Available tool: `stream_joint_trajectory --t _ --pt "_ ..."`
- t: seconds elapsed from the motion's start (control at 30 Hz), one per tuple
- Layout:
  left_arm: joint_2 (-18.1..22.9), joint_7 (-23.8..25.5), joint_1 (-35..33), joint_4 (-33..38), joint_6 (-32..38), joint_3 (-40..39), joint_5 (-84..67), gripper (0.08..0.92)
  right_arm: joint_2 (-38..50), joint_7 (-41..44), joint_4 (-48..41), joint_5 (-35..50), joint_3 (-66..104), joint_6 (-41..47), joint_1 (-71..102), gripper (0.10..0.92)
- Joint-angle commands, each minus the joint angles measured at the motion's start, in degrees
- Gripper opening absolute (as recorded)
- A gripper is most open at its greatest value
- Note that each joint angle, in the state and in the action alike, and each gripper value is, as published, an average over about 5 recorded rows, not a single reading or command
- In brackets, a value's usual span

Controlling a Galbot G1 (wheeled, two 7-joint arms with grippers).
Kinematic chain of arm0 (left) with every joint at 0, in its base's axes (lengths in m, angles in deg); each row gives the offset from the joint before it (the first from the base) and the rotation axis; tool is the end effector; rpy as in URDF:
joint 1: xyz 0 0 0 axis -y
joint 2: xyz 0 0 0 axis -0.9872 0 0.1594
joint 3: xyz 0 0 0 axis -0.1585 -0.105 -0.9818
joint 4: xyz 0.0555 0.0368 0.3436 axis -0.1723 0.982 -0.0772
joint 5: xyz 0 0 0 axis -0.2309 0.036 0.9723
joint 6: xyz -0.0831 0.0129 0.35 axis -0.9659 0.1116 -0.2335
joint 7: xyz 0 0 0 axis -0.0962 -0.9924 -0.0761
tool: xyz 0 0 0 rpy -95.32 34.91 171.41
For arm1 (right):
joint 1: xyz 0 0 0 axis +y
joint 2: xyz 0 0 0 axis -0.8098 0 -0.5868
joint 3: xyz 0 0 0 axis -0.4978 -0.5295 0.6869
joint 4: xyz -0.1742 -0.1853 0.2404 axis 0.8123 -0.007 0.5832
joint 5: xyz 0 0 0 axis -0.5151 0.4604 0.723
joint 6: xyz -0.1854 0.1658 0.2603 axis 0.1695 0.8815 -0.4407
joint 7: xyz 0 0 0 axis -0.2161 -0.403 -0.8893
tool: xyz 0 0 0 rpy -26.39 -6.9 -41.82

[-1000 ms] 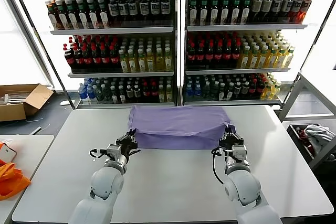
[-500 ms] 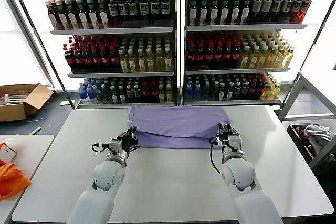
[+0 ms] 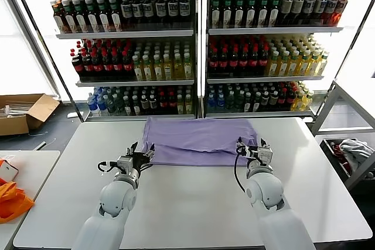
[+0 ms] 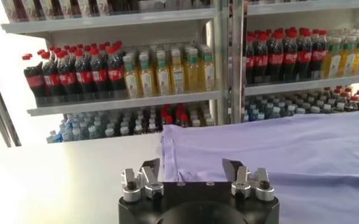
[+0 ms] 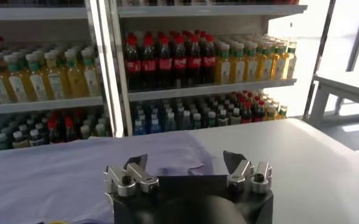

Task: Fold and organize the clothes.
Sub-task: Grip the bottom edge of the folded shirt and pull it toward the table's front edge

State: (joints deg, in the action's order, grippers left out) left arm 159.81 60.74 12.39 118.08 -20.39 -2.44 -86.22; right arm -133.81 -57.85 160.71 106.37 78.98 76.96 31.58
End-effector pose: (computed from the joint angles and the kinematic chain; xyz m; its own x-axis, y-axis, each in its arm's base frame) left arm 0.3689 0.0081 -0.3047 -0.9402 0.0601 0.3352 0.0878 0.9938 0.0678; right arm 0.3668 -0.0004 -0.2610 -0.9238 0.1634 0.3463 0.1682 0.9856 -0.0164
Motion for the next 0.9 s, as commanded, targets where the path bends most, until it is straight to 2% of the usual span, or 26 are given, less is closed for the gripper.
stream_joint_trajectory --t 0.03,0.13,0.23,0.9 --pt "0.1 -0.1 -5.5 5.1 -0.8 0.6 2.1 0.752 1.0 -1.8 4.0 -0.6 0.8 1.2 5.9 0.822" --pt "0.0 0.0 -6.3 5.5 -0.8 0.8 2.3 0.807 1.3 -1.5 4.8 -1.1 1.6 1.2 8.0 0.823" --pt "-0.1 0.1 -6.5 5.5 -1.0 0.9 2.4 0.820 1.4 -1.4 5.0 -1.2 2.2 1.2 9.2 0.823" --pt "-0.8 -0.5 -4.0 1.9 -3.1 0.7 3.3 0.823 2.5 -0.2 1.2 -2.8 1.5 2.0 7.7 0.823"
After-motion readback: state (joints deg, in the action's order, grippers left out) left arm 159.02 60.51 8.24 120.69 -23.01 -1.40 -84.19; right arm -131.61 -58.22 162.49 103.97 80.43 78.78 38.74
